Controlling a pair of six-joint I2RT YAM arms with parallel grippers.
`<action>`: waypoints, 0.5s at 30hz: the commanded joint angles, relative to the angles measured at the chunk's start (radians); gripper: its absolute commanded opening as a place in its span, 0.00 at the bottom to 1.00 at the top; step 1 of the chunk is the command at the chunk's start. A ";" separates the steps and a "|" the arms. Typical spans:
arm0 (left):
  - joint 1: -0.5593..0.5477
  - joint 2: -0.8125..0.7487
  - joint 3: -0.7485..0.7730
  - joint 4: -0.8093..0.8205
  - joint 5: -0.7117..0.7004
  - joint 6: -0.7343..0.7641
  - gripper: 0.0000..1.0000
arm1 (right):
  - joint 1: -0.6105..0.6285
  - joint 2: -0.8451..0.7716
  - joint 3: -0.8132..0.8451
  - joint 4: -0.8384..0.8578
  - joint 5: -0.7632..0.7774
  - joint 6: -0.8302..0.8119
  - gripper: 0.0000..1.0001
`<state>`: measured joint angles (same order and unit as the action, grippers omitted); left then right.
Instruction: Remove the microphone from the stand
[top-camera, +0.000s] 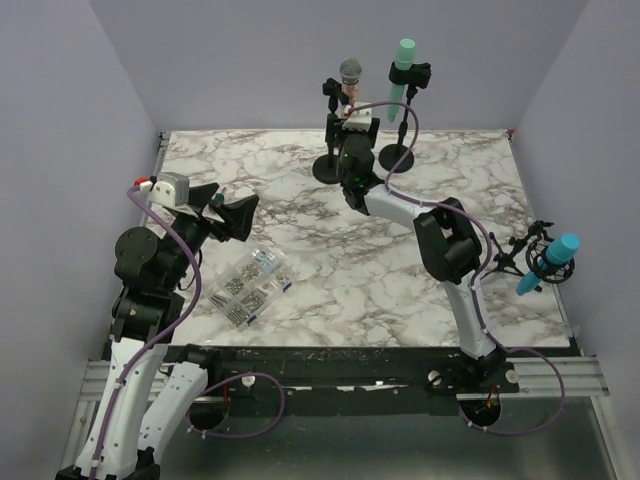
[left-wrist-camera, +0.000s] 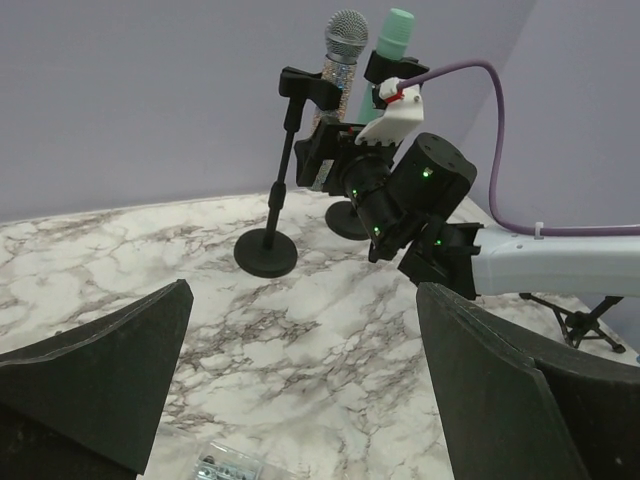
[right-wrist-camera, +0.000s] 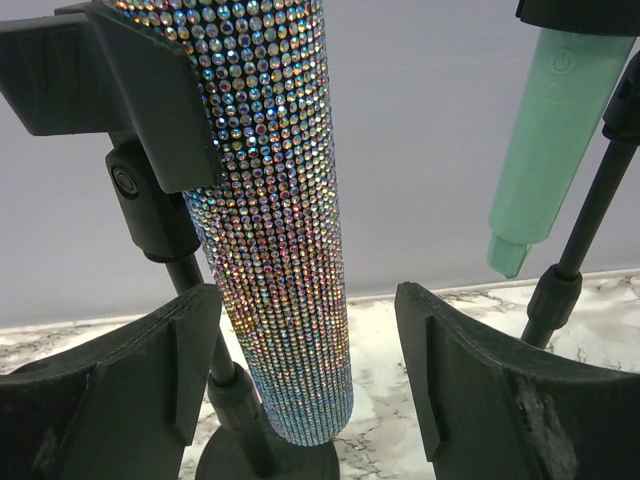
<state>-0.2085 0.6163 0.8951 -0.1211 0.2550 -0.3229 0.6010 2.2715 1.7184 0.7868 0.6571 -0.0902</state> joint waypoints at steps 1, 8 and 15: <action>0.009 0.003 -0.007 0.032 0.057 -0.007 0.98 | 0.000 0.050 0.060 0.053 0.048 -0.041 0.77; 0.009 0.007 -0.008 0.032 0.060 -0.004 0.99 | -0.002 0.088 0.099 0.060 0.056 -0.077 0.59; 0.009 0.016 -0.008 0.035 0.072 -0.004 0.99 | -0.001 0.037 0.006 0.120 0.015 -0.086 0.39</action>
<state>-0.2047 0.6270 0.8925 -0.1123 0.2920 -0.3252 0.6010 2.3306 1.7748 0.8196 0.6788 -0.1600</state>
